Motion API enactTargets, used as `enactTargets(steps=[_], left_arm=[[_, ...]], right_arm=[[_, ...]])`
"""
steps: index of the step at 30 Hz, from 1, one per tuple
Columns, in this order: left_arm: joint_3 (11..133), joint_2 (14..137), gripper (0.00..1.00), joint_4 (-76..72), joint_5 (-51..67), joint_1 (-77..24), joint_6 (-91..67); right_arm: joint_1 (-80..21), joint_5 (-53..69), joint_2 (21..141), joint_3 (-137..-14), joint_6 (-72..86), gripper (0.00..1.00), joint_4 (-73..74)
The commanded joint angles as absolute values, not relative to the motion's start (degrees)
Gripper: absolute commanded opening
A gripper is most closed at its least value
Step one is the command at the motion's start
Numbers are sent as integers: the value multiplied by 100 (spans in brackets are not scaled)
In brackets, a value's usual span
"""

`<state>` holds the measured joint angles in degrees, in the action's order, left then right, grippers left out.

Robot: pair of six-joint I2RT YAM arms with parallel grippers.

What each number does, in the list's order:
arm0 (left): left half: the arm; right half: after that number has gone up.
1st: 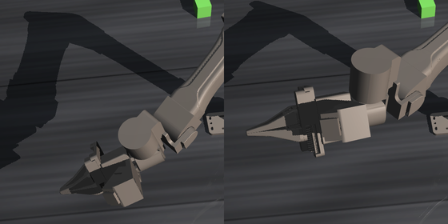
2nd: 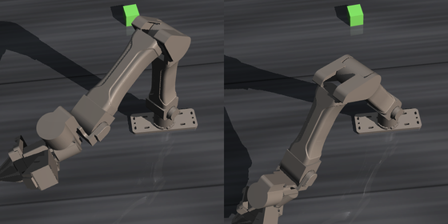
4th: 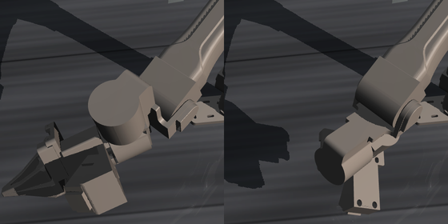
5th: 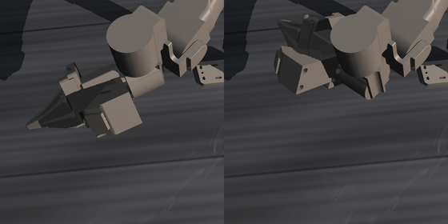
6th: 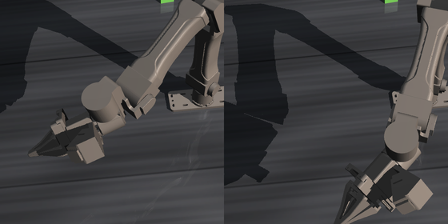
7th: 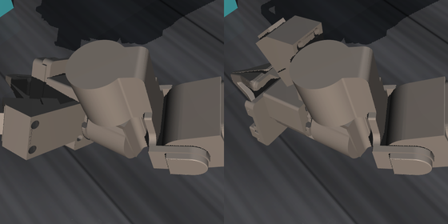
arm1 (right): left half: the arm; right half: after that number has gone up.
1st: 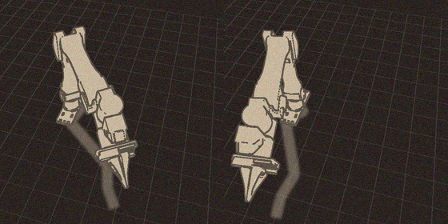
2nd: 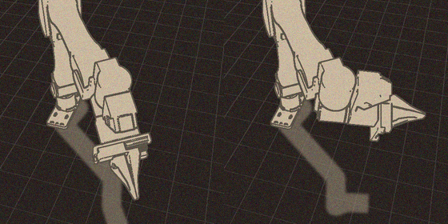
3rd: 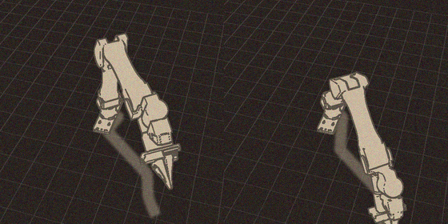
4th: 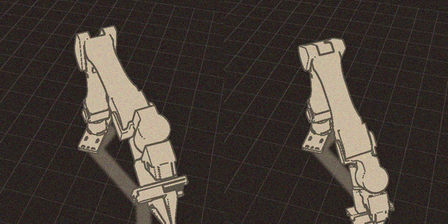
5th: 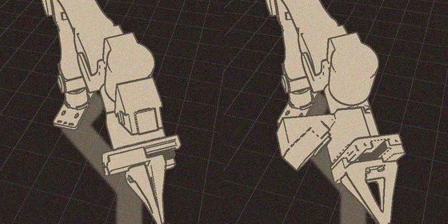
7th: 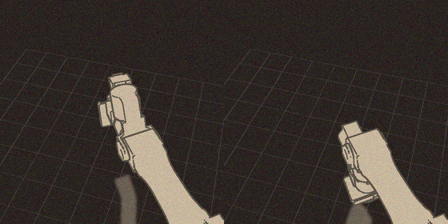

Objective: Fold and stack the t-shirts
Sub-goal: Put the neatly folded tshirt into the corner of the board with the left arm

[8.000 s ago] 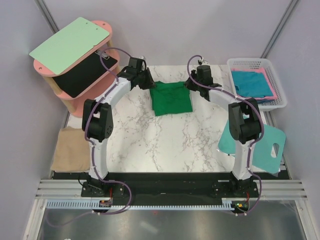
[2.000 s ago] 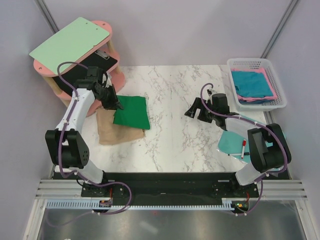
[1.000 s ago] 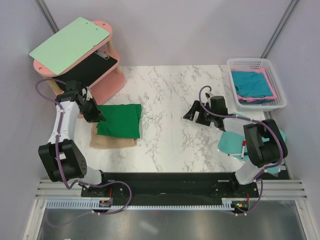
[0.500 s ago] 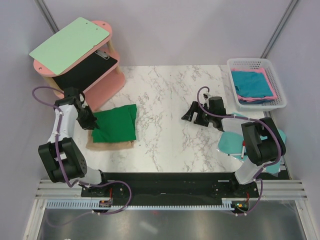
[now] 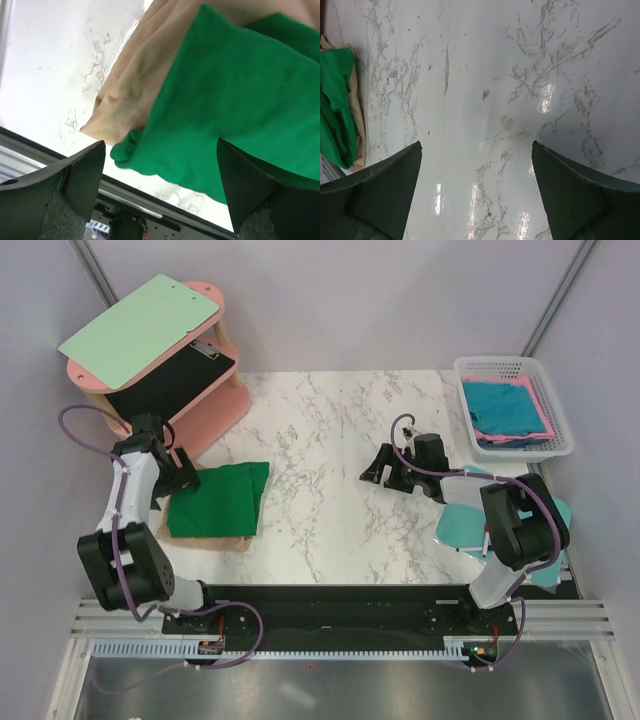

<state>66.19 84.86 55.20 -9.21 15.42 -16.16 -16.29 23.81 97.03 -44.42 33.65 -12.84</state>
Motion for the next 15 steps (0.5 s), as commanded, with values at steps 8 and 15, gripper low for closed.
enactTargets(steps=[8, 15], left_arm=[[6215, 6179, 92, 4711, 314, 835, -1441], [5871, 6784, 2, 3886, 987, -399, -1889]], right_arm=[[-1723, 2277, 9844, -4570, 3296, 98, -1239], [-1907, 2075, 9879, -4948, 3164, 98, -932]])
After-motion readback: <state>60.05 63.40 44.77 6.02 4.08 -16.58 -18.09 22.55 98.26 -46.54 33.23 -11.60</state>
